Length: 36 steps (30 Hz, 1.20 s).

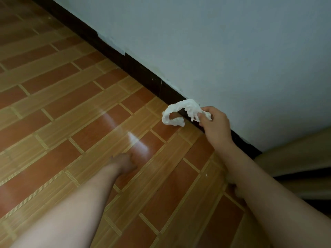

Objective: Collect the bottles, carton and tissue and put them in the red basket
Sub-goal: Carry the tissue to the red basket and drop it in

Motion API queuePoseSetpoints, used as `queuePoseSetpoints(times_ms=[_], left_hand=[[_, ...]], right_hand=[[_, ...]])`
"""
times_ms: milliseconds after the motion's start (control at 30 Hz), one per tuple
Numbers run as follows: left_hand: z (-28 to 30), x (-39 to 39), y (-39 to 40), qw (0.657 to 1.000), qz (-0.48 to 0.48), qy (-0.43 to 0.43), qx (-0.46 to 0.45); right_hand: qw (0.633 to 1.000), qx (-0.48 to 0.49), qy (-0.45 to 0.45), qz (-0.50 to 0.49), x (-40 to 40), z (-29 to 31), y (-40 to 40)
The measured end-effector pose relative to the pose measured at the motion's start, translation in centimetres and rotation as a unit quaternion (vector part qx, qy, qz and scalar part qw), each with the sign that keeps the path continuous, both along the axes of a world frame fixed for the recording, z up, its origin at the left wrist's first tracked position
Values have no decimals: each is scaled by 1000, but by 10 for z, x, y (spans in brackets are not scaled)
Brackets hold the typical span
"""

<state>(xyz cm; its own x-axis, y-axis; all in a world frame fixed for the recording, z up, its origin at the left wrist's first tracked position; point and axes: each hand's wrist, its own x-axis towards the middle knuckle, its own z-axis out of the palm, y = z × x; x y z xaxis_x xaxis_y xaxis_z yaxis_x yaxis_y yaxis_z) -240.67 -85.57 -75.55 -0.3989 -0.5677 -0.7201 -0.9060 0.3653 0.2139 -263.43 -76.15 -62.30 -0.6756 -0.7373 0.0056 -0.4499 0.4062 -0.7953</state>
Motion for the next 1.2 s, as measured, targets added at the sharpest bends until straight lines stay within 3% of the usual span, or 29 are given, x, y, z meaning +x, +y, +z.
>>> queuePoseSetpoints(times_ms=[133,233,333,833,1000,1200], left_hand=[[47,-7,9,993,81,84,32],[104,-11,21,965,182,172,83],[170,-9,28,947,235,204,82],[528,4,66,907,255,322,96],[612,-6,60,895,240,358,118],[667,-16,57,890,219,364,164]], right_hand=[[999,12,14,44,1,61,6],[998,7,-14,61,5,123,11],[996,7,-54,74,11,195,17],[970,-106,-153,156,53,582,23],[965,-136,-155,161,53,668,12],[967,-151,-134,156,50,726,-7]])
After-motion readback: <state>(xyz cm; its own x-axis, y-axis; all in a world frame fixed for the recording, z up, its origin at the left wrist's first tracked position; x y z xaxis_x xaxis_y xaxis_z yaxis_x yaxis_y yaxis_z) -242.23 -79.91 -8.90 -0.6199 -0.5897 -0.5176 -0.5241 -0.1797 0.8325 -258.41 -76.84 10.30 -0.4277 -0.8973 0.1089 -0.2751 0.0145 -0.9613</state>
